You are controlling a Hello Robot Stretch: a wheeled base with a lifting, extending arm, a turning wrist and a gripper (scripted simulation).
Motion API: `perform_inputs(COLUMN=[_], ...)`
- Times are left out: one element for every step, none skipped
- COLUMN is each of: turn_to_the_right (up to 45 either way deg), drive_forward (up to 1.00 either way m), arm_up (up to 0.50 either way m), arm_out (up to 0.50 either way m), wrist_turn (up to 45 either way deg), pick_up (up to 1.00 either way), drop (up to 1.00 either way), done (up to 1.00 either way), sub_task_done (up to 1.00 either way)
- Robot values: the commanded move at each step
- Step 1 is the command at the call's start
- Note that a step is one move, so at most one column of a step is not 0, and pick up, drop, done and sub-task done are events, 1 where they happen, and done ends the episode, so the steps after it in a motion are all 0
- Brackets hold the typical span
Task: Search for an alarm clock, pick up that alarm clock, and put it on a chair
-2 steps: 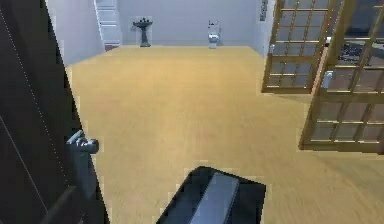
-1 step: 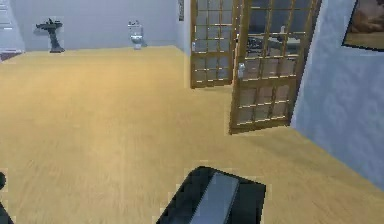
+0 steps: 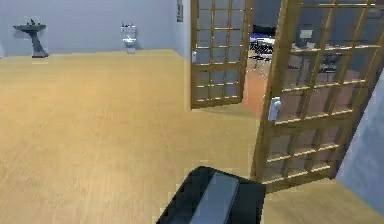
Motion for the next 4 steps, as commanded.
perform_inputs(turn_to_the_right=[0.0,3.0,0.0,24.0], drive_forward=[1.0,0.0,0.35,0.0], arm_up=[0.0,0.0,0.0,0.0], arm_out=[0.0,0.0,0.0,0.0], wrist_turn=[0.0,0.0,0.0,0.0], pick_up=[0.0,0.0,0.0,0.0], drop=[0.0,0.0,0.0,0.0], done=[0.0,0.0,0.0,0.0], sub_task_done=[0.0,0.0,0.0,0.0])
